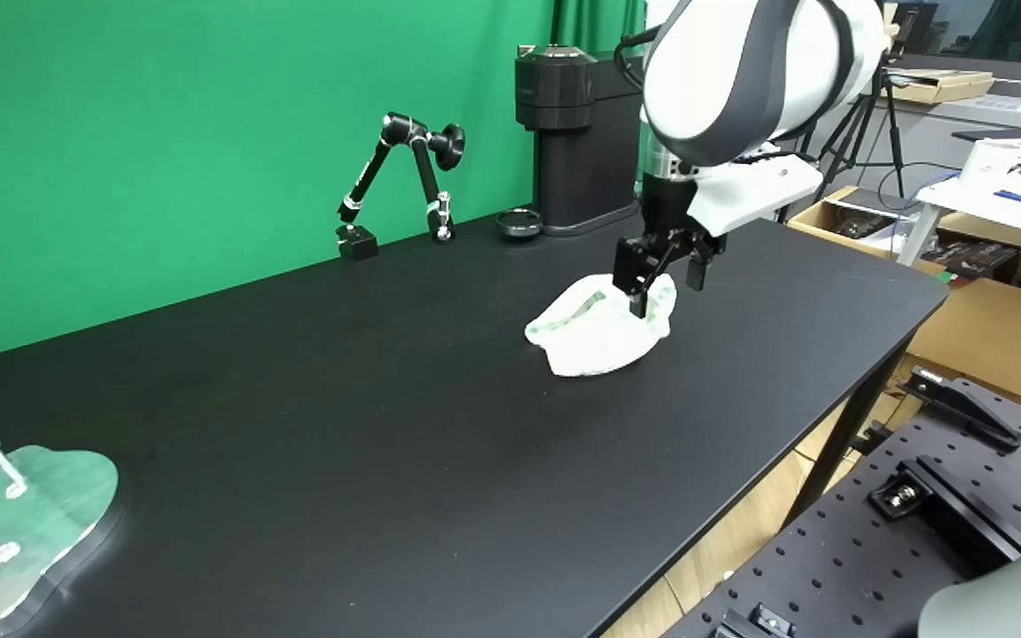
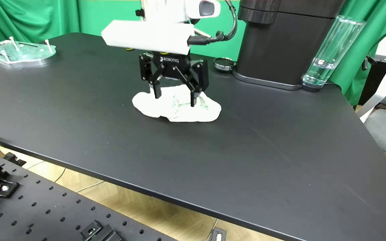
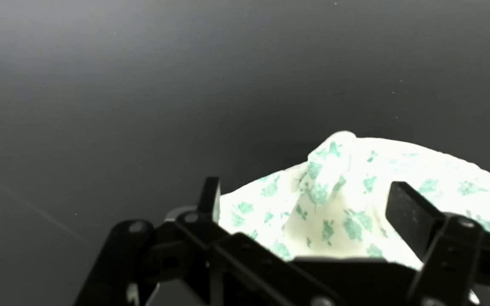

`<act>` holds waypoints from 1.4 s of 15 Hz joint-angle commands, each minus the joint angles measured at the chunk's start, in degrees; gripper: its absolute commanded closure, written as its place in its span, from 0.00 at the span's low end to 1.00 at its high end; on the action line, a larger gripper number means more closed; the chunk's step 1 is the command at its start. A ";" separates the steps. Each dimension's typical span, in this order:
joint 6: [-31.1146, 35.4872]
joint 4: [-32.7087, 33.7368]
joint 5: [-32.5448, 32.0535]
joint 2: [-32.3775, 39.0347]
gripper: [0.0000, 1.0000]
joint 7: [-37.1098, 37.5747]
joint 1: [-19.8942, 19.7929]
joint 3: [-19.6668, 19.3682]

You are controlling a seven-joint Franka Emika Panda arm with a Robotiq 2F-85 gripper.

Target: Hang the cloth on the stand

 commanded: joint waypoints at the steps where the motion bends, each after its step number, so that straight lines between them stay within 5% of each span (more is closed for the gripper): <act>1: 1.63 2.52 1.13 4.19 0.26 2.32 1.65 -1.32; 12: 0.44 4.70 8.12 4.59 1.00 0.82 3.72 -0.91; 17: -4.47 9.16 6.91 0.35 1.00 2.85 7.19 0.00; 21: -12.27 16.04 8.69 -3.20 1.00 3.63 9.82 4.25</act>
